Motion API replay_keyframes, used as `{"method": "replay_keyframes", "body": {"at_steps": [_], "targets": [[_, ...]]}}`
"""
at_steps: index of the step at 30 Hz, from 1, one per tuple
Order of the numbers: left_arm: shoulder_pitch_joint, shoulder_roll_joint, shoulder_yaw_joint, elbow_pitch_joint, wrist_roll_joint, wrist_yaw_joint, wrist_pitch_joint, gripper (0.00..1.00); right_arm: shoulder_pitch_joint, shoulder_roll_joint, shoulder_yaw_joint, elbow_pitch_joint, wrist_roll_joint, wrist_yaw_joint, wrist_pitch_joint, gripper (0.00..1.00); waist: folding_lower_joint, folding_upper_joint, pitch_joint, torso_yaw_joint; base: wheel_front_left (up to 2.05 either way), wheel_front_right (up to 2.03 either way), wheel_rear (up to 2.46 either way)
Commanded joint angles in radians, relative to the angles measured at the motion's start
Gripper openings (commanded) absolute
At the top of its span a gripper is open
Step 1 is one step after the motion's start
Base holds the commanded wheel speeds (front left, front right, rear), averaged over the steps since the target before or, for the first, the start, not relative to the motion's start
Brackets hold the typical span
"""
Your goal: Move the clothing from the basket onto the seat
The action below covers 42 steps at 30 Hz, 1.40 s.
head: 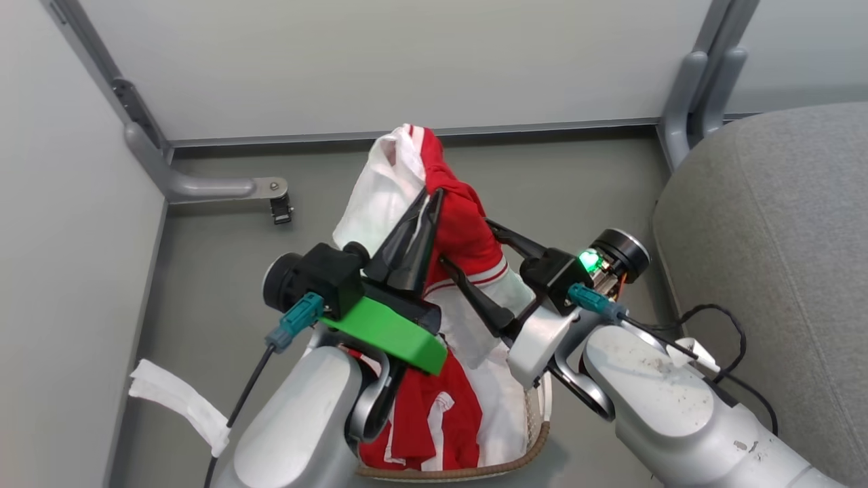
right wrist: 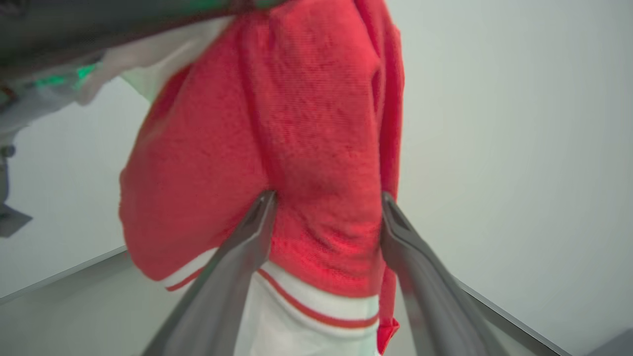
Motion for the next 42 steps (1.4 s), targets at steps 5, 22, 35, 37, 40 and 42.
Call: {"method": "replay_keyframes", "body": {"at_steps": [5,22,35,37,40,42], "targets": [[-0.023,0.003,-0.046,-0.016,-0.026,0.003,-0.001,0.00,-0.039,0.013,0.049,0.079,0.029,-0.001,-0.002,1.00,0.0001,0.0000,0.008,0.051,0.00,0.00,0.00],[0.030,0.003,-0.037,0.034,0.037,0.025,-0.001,1.00,0.077,-0.006,-0.099,-0.004,0.037,-0.001,-0.002,0.00,0.0001,0.0000,0.007,-0.017,0.00,0.00,0.00],[0.081,0.003,0.032,0.076,0.158,0.003,0.000,1.00,0.176,-0.022,-0.260,-0.155,-0.011,-0.001,-0.002,0.00,0.0001,0.0000,0.053,-0.280,0.00,0.00,0.00],[0.082,0.003,0.044,0.085,0.173,-0.001,0.000,1.00,0.182,-0.018,-0.275,-0.168,-0.011,-0.001,-0.002,0.00,0.0001,0.0000,0.064,-0.328,0.00,0.00,0.00],[0.082,0.003,0.062,0.094,0.191,-0.007,0.000,1.00,0.186,-0.010,-0.292,-0.186,-0.013,-0.001,-0.002,0.00,0.0001,0.0000,0.080,-0.400,0.00,0.00,0.00],[0.082,0.003,0.075,0.100,0.202,-0.012,0.000,1.00,0.191,-0.003,-0.299,-0.195,-0.016,-0.001,-0.002,0.00,0.0001,0.0000,0.089,-0.452,0.00,0.00,0.00]]}}
